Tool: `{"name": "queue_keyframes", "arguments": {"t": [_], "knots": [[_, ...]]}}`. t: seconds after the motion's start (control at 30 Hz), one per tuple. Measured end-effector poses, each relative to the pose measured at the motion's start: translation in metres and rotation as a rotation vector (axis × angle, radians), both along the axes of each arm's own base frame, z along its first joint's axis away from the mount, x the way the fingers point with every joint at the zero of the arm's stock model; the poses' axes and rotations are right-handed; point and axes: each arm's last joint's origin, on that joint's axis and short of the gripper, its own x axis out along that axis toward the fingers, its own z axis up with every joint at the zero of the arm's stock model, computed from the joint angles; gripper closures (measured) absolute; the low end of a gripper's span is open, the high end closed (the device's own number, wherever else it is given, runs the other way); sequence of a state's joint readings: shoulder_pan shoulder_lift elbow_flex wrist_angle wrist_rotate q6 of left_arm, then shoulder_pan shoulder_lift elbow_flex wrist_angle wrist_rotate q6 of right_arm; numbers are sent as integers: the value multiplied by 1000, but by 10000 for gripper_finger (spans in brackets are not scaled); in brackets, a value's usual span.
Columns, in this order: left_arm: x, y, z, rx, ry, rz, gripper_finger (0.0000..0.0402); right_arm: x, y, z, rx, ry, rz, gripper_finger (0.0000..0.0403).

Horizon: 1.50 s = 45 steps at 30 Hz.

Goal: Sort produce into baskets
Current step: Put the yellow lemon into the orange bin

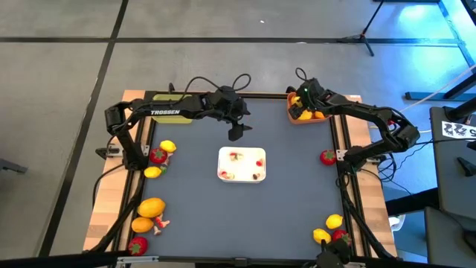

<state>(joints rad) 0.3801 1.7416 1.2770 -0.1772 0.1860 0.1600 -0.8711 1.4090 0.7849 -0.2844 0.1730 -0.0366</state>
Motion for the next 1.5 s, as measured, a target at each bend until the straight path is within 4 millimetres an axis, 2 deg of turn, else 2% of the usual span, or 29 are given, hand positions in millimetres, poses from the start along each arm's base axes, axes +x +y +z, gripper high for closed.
{"name": "queue_keyframes", "arguments": {"t": [0.23,0.37,0.53,0.7,0.8,1.1,1.3,1.5], "knots": [[0,0,0,0,0,0,88,-1,-1,0,-19,23,-29,9],[0,0,0,0,0,0,88,-3,0,3,-42,53,-28,26],[0,0,0,-1,1,0,88,-7,8,25,-93,-38,2,51],[0,0,0,-9,0,5,88,-6,28,52,-123,-184,126,55],[-6,-3,7,-15,8,9,88,-2,42,63,-132,-247,211,54],[-45,-18,36,-103,128,53,88,20,71,68,-116,-291,386,55],[-74,-31,44,-195,280,123,88,30,83,69,-123,-311,453,55],[-96,-42,44,-237,448,254,89,36,89,70,-128,-322,483,55]]}}
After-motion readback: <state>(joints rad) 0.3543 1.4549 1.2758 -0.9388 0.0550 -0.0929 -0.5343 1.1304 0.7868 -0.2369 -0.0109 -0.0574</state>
